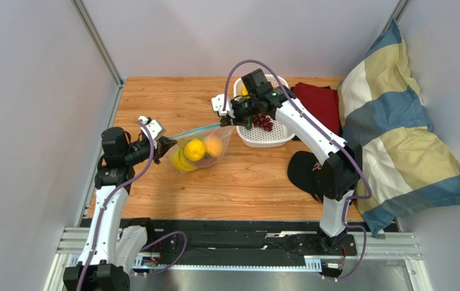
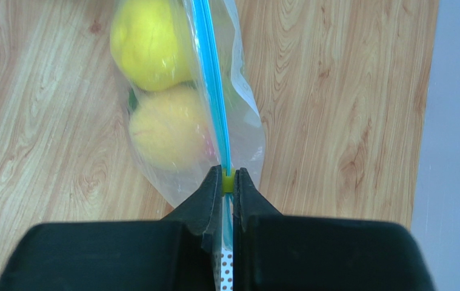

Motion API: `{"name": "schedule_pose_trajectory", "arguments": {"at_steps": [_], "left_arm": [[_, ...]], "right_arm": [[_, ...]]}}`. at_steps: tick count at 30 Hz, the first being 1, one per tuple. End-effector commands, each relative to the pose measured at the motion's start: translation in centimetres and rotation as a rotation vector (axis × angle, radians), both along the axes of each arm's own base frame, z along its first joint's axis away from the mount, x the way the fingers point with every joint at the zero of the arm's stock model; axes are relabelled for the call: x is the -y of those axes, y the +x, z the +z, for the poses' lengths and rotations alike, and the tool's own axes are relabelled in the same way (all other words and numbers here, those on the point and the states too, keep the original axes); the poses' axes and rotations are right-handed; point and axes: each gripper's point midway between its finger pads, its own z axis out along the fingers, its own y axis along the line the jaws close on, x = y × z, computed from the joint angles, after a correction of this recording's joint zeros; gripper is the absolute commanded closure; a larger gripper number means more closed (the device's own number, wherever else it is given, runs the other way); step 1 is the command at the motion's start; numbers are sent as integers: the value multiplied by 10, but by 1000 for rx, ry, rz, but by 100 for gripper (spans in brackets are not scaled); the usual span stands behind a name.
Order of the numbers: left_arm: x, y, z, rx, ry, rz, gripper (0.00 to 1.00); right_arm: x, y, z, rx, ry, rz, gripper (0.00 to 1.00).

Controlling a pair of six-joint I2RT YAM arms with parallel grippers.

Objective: Place the food in the zip-top bag and seal the zipper
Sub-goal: Zip the zipper food storage bag at the center of the board, then place the zipper food storage bag at the center of the board.

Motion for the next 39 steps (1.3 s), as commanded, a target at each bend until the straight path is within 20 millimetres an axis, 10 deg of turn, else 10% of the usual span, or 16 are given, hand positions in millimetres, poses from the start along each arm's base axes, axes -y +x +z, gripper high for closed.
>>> {"name": "schedule_pose_trajectory", "arguments": {"at_steps": [1, 16, 24, 29, 39], "left_arm": [[-12, 11, 34, 98, 7, 37, 100], [-35, 34, 35, 54, -19, 98, 100], [-37, 46, 39, 31, -23, 80, 100], [-13, 16, 45, -1, -13, -102, 100], [21, -61, 21, -96, 50, -325, 100]], "right_arm": [[52, 38, 6, 95, -107, -150, 100], [93, 61, -4, 96, -162, -236, 100], [83, 56, 15, 71, -104, -230, 100], [76, 14, 35, -13, -64, -202, 100], [93, -137, 30, -201, -112, -159, 100]]}}
